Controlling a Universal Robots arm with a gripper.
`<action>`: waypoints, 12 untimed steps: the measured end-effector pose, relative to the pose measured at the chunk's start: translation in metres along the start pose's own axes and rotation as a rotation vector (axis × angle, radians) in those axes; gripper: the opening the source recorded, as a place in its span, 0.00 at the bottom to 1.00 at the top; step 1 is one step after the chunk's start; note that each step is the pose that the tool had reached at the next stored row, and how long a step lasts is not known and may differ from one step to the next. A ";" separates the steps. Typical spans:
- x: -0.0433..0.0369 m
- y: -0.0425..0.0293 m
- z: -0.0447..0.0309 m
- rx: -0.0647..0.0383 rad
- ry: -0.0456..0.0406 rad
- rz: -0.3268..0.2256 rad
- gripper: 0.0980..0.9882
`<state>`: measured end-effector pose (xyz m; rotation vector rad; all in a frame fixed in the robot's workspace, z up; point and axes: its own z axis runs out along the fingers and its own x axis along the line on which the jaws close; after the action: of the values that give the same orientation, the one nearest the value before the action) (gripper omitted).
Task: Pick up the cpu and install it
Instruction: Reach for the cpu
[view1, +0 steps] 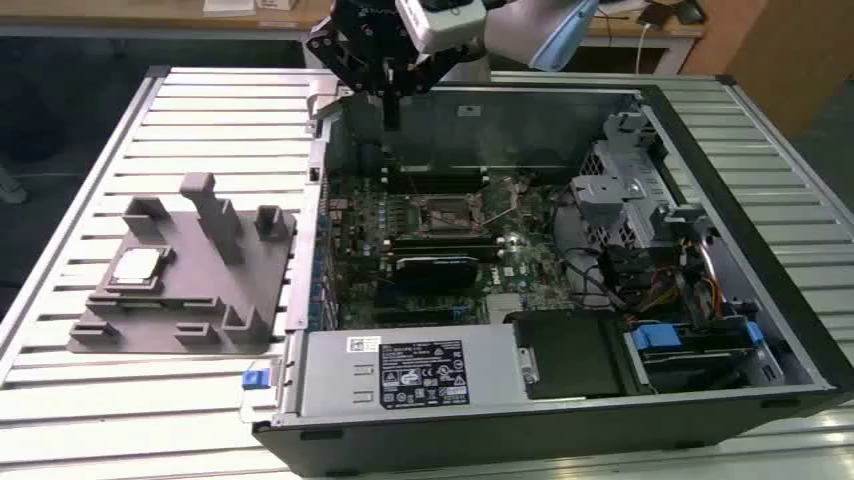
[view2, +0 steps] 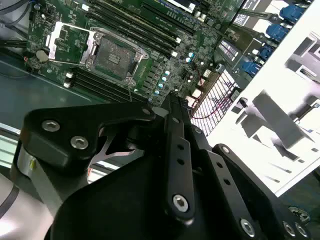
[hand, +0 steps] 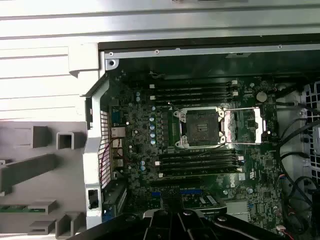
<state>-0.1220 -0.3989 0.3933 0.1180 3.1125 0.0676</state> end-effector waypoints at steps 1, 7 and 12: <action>0.0000 0.0000 0.0000 0.000 0.0000 0.000 0.01; 0.0000 0.0000 0.0000 0.000 0.0000 0.000 0.01; 0.0006 0.0000 -0.0001 0.000 0.0000 0.000 0.01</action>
<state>-0.1226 -0.3989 0.3934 0.1181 3.1126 0.0675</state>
